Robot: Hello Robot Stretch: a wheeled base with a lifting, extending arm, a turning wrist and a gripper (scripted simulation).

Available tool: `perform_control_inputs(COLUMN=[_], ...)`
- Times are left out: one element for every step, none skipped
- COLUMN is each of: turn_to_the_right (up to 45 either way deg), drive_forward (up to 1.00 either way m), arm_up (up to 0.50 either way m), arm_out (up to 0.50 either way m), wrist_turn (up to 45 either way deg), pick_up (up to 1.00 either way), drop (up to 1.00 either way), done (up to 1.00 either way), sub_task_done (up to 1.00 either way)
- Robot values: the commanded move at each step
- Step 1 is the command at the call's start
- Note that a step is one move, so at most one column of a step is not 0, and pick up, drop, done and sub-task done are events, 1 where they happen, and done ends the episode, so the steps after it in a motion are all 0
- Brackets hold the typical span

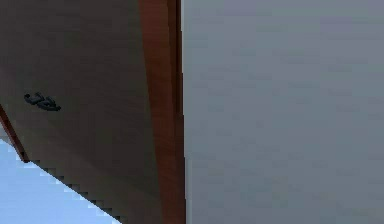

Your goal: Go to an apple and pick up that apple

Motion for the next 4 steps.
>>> perform_control_inputs(turn_to_the_right=[0.0,0.0,0.0,0.0], drive_forward=[0.0,0.0,0.0,0.0], arm_up=[0.0,0.0,0.0,0.0], arm_out=[0.0,0.0,0.0,0.0], wrist_turn=[45.0,45.0,45.0,21.0], pick_up=[0.0,0.0,0.0,0.0], drop=[0.0,0.0,0.0,0.0], done=[0.0,0.0,0.0,0.0], sub_task_done=[0.0,0.0,0.0,0.0])
